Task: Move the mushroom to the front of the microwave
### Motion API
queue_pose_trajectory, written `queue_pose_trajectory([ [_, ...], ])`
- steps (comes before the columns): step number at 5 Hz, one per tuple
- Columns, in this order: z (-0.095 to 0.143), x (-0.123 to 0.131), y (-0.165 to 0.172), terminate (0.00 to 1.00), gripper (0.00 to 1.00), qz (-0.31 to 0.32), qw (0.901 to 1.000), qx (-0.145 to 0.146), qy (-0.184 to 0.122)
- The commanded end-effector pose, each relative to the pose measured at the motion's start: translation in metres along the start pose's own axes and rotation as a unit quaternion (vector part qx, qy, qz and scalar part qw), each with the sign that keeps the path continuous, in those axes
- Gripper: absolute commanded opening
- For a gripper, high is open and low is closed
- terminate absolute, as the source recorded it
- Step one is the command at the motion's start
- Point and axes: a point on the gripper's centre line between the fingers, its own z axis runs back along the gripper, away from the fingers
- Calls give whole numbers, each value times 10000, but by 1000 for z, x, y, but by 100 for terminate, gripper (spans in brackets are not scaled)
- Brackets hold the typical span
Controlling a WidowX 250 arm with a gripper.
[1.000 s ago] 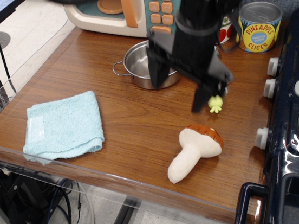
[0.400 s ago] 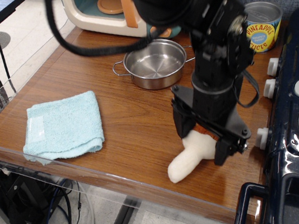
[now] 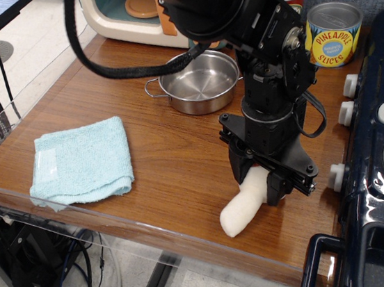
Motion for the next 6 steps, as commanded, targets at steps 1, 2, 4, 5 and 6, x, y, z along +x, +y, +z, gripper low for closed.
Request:
queue_pose_trajectory([
  [1,41,-13,19,0,0,359,9979,509,-190],
  [2,74,-26,47,0,0,1007,9896,966,-355],
  [4,104,-29,143,0,0,2493,9574,1406,-384],
  [5,94,-23,191,0,0,2897,9461,1422,-291],
  [6,77,-14,229,0,0,3076,9415,1371,-145],
])
